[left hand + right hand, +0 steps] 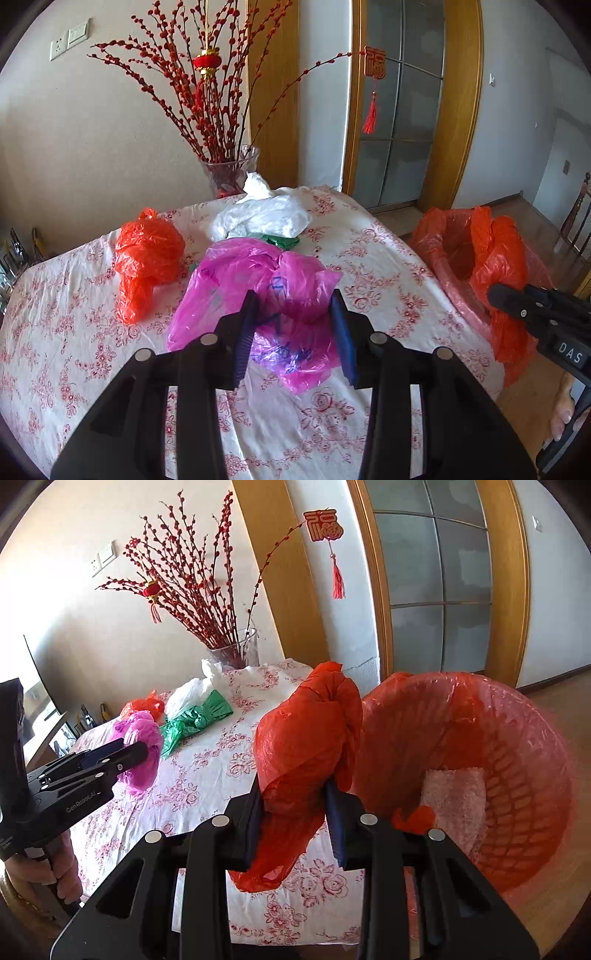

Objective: Collect trash
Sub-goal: 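Lower the red-orange bag into the wastebasket with the right gripper while the left grasps the pink bag, then carry the pink bag over the wastebasket and open both grippers, then move both open grippers back to the orange bag and white bags on the table, then grasp the orange bag with the left gripper while the right grasps the clear plastic bag, then carry both bags over the wastebasket and open both grippers to drop them, then grasp the green bag with the right gripper while the left grasps the white tissue bag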

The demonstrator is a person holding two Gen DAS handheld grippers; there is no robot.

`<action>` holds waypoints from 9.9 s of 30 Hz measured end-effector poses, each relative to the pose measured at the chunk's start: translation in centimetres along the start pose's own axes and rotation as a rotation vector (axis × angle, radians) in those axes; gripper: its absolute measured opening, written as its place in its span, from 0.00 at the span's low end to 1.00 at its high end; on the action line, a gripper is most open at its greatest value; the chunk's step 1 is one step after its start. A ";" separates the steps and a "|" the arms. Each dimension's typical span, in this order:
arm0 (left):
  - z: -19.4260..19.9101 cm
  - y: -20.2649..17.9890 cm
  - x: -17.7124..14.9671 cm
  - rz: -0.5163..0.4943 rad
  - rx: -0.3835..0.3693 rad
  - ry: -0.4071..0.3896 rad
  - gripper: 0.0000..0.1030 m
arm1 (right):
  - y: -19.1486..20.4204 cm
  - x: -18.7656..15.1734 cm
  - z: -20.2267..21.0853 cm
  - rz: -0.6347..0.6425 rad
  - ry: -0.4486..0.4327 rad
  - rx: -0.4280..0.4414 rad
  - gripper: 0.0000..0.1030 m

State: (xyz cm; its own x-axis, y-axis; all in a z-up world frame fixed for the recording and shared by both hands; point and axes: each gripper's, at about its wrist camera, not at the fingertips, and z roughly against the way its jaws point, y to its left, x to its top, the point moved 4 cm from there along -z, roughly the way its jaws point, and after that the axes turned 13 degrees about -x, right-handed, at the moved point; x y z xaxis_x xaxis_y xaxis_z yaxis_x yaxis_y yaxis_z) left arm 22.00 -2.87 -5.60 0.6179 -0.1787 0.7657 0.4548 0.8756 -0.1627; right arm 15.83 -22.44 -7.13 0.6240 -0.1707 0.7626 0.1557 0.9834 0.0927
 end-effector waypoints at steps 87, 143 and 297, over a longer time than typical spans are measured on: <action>-5.2 -12.3 4.5 -0.070 -0.237 -0.014 0.37 | -11.9 1.7 3.0 -0.175 -0.092 -0.110 0.31; 5.6 14.8 -1.2 0.173 0.316 -0.128 0.73 | 15.2 7.7 -7.1 0.214 -0.020 0.173 0.45; 4.7 12.5 -1.0 0.153 0.219 -0.096 0.55 | 9.3 4.3 -5.6 0.051 -0.026 0.108 0.45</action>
State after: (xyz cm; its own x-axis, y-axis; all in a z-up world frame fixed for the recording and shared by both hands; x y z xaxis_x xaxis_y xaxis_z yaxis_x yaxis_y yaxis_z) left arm 24.04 10.37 -5.46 0.6003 -0.0030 0.7998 0.2055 0.9670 -0.1507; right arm 24.25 -14.33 -6.58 0.6086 -0.1198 0.7844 0.0396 0.9919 0.1208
